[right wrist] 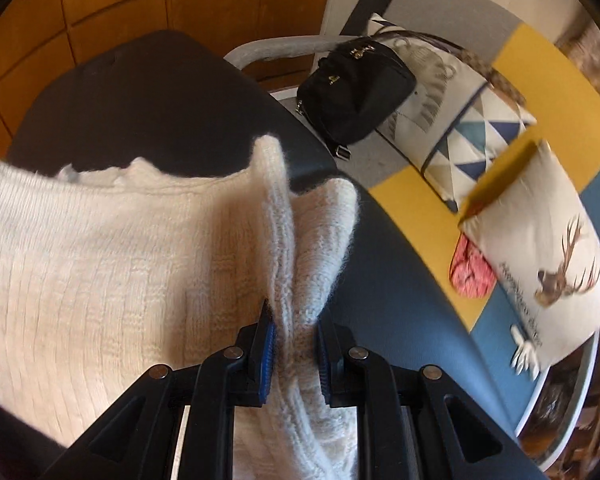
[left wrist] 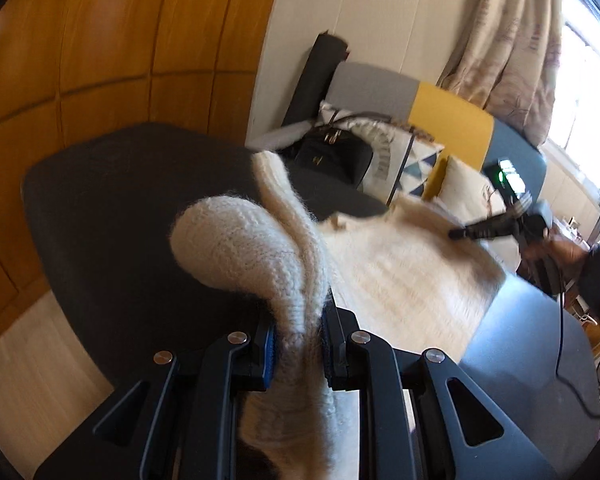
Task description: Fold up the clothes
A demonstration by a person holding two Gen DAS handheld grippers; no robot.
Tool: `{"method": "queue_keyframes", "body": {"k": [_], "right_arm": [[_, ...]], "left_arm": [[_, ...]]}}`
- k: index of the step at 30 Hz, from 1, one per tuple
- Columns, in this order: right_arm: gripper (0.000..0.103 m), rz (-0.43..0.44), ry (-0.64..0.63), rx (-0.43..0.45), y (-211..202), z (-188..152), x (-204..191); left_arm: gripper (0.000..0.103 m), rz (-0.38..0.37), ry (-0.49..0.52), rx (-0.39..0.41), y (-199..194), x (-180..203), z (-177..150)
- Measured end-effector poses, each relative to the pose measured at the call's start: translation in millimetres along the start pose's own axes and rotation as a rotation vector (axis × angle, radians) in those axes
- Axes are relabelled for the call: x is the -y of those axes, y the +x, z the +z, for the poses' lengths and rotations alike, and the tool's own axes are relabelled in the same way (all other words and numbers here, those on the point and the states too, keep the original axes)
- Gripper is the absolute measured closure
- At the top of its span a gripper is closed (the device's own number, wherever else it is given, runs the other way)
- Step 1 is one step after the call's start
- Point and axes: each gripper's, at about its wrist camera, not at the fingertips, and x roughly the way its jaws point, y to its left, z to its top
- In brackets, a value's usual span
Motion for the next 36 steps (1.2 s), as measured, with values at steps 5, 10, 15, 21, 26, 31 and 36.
{"method": "queue_keyframes", "body": {"k": [5,10,15,21,26,31,36], "right_arm": [[0.086,-0.021,0.033,-0.065,28,11,2],[0.085,-0.004,0.116,-0.088,45,4,10],[0.078,0.066,0.300,-0.087,53,0,32],[0.078,0.130,0.495,-0.034,40,-9,59],[0.078,0.106,0.494,0.060,10,-8,57],[0.078,0.348,0.534,0.074,3,-22,56],[0.089,0.226,0.549,-0.062,35,-41,56]], "left_arm": [[0.084,0.005,-0.145,-0.133,24,-23,-16],[0.084,0.018,-0.190,-0.196,32,-29,-27],[0.081,0.063,-0.168,-0.241,31,-26,-34],[0.077,0.077,-0.168,-0.277,23,-29,-39],[0.077,0.082,-0.174,-0.280,11,-36,-45],[0.077,0.110,-0.179,-0.266,4,-41,-43],[0.077,0.136,-0.190,-0.208,-9,-46,-34]]}}
